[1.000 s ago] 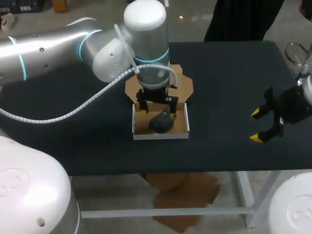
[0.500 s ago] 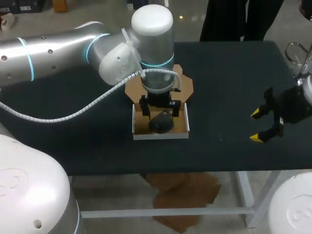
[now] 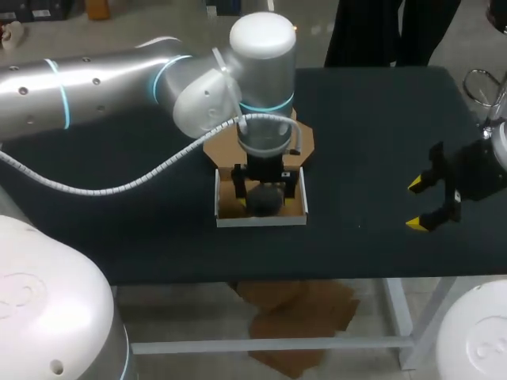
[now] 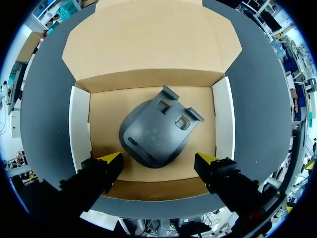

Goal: Assemble the packaging by folding the flat box into shape, placing the metal phone stand inside, and closing the box properly

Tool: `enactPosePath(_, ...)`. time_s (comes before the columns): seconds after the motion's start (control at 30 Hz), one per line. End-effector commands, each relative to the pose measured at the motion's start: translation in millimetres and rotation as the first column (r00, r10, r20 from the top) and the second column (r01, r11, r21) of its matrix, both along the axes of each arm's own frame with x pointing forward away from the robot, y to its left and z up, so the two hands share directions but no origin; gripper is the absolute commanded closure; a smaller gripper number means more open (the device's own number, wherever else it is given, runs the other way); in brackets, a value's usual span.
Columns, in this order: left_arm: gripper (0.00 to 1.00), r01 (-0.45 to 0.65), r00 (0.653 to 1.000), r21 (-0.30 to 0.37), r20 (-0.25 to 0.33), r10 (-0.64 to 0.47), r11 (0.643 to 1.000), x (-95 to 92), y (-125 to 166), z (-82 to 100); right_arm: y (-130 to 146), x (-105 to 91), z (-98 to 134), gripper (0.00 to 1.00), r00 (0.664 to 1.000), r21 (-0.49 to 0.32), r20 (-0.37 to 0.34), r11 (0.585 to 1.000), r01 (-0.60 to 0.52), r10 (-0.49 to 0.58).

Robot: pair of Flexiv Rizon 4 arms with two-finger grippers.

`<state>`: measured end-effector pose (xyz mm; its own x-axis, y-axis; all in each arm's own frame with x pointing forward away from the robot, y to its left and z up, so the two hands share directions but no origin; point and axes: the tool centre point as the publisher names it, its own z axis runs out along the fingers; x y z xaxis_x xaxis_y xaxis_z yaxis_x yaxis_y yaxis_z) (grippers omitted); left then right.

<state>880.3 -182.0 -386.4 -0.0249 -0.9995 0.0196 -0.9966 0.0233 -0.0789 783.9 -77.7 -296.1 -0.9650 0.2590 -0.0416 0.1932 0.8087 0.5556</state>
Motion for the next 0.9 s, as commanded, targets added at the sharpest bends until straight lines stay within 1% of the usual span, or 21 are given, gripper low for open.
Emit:
enactPosePath(0.03,0.0,-0.004,1.0,0.005,0.002,0.004,1.0,-6.9,-2,-3.0,-1,-0.3,0,0.0,1.0,0.003,0.001,1.0,-0.001,0.001)
enactPosePath(0.23,0.0,-0.012,1.0,0.016,-0.009,0.012,1.0,-20.2,-2,-5.8,-1,-0.3,0,0.0,1.0,0.003,0.001,1.0,-0.001,0.001)
enactPosePath(0.9,0.0,-0.034,0.999,0.022,-0.024,0.034,0.999,-69.5,-2,-4.8,-1,-0.3,0,0.0,1.0,0.003,0.001,1.0,-0.001,0.001)
